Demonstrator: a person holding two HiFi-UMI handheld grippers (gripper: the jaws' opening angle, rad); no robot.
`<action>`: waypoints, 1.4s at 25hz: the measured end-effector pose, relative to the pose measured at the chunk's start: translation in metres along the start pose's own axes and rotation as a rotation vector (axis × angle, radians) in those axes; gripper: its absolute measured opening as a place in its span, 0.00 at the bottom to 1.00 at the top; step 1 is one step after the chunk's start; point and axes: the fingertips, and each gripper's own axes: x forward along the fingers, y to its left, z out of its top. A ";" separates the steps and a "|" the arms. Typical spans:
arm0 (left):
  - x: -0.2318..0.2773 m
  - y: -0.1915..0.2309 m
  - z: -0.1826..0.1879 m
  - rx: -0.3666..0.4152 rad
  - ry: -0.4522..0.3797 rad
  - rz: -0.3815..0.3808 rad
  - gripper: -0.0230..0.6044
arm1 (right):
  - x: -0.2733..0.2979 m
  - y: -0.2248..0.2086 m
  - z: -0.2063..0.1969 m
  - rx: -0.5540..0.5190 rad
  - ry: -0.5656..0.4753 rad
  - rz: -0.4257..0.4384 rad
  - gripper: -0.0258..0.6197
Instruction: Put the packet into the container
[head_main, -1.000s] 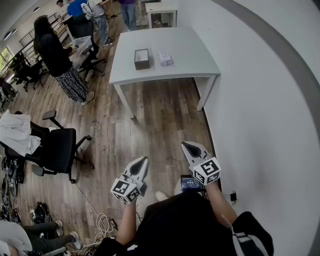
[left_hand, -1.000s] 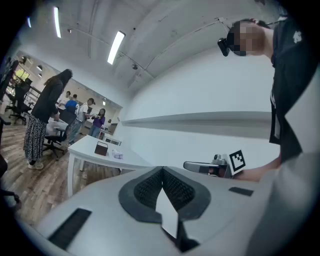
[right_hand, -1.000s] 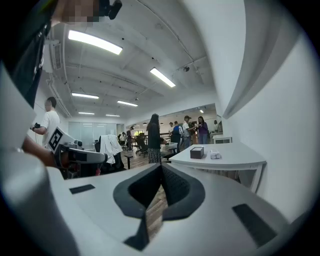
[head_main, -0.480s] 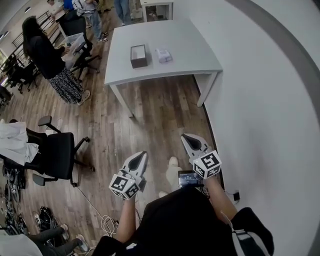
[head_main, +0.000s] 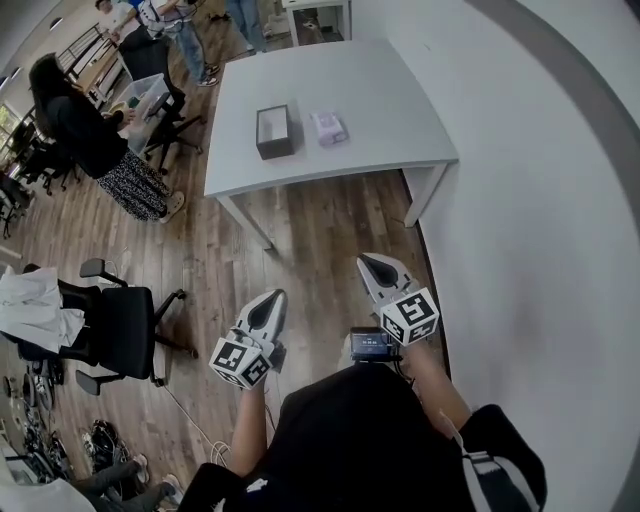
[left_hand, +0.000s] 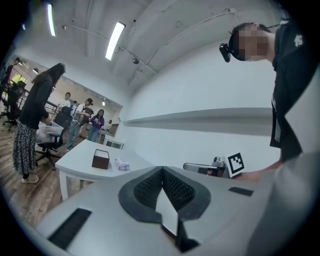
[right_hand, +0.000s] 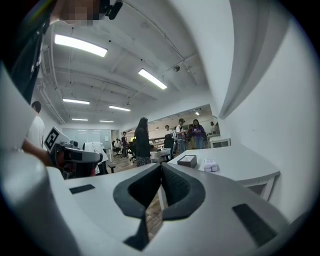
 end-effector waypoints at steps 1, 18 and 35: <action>0.013 0.003 0.004 0.003 -0.001 0.000 0.05 | 0.007 -0.013 0.003 0.005 -0.006 -0.001 0.07; 0.100 0.104 0.010 -0.035 0.010 0.024 0.05 | 0.113 -0.085 -0.013 0.042 0.051 0.012 0.07; 0.169 0.297 0.083 -0.065 -0.036 -0.100 0.05 | 0.306 -0.101 0.031 -0.038 0.074 -0.118 0.07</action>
